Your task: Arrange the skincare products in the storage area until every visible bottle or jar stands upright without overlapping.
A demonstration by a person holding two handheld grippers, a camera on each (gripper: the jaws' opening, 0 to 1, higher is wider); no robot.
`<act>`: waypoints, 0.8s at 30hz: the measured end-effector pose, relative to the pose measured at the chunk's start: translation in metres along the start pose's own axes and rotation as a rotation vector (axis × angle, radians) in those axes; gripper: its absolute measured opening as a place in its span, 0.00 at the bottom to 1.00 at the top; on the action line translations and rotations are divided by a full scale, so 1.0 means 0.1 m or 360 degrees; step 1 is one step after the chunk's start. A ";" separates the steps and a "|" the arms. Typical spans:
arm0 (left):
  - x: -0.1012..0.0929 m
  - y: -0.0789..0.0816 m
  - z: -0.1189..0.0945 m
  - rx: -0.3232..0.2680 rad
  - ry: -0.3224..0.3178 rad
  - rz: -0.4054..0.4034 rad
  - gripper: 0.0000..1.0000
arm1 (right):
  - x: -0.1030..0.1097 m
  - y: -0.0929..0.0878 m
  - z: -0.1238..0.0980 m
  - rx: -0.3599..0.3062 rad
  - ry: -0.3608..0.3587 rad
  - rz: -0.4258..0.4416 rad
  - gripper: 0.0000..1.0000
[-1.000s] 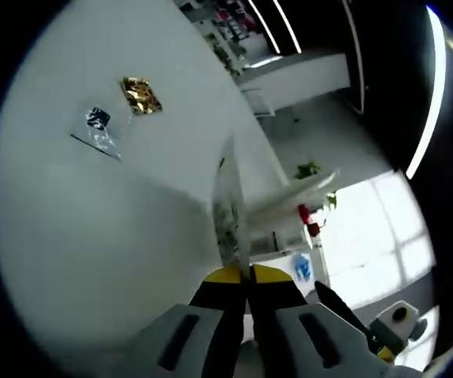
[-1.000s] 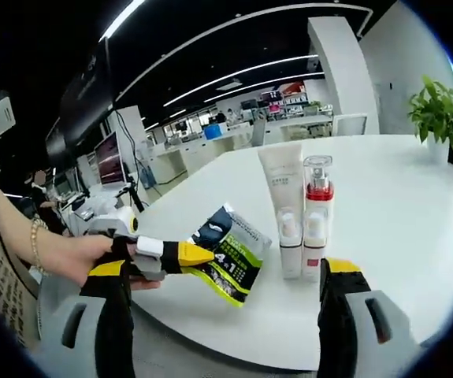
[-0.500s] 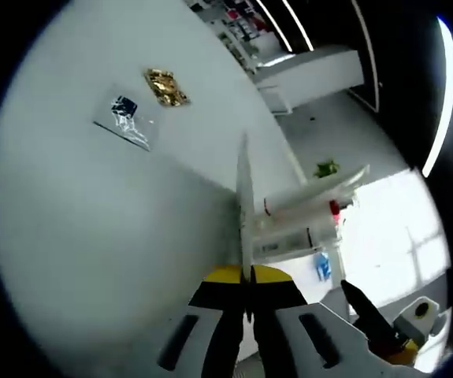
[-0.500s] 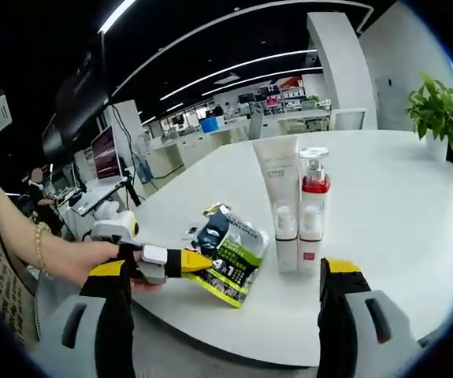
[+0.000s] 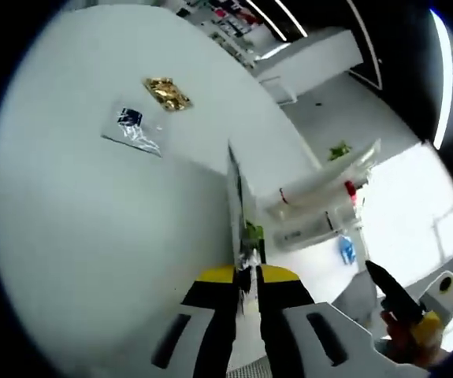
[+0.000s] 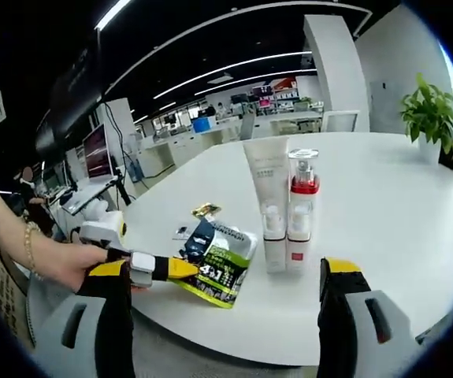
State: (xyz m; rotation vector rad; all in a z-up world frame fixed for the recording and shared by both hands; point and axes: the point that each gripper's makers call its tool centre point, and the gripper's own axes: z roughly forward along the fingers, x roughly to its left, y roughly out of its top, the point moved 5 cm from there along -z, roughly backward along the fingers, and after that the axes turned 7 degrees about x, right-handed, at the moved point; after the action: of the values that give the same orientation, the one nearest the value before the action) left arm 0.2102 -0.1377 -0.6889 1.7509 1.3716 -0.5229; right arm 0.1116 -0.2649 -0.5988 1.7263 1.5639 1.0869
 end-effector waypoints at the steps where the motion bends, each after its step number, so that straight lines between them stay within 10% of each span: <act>1: 0.01 0.00 -0.01 -0.0001 0.0015 0.0016 0.08 | -0.01 0.00 0.00 0.0000 -0.0002 0.0006 1.00; 8: 0.25 0.10 -0.21 0.0070 0.0236 0.0281 0.19 | 0.00 0.00 0.00 0.0004 0.0009 0.0011 1.00; 12: 0.20 0.28 -0.31 0.0163 0.0385 0.0905 0.25 | 0.00 -0.01 0.00 0.0005 0.0012 0.0011 1.00; 16: -0.07 0.45 -0.09 0.0306 0.0314 0.1665 0.39 | 0.02 -0.01 0.01 0.0012 0.0021 0.0001 1.00; 24: 0.00 0.47 0.37 0.0590 0.0236 0.1915 0.56 | -0.01 0.00 0.00 0.0004 0.0003 0.0004 1.00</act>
State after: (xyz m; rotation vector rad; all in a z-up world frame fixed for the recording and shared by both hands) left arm 0.2605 -0.1703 -0.6934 2.5437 0.1086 0.0515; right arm 0.1116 -0.2654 -0.5993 1.7298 1.5658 1.0883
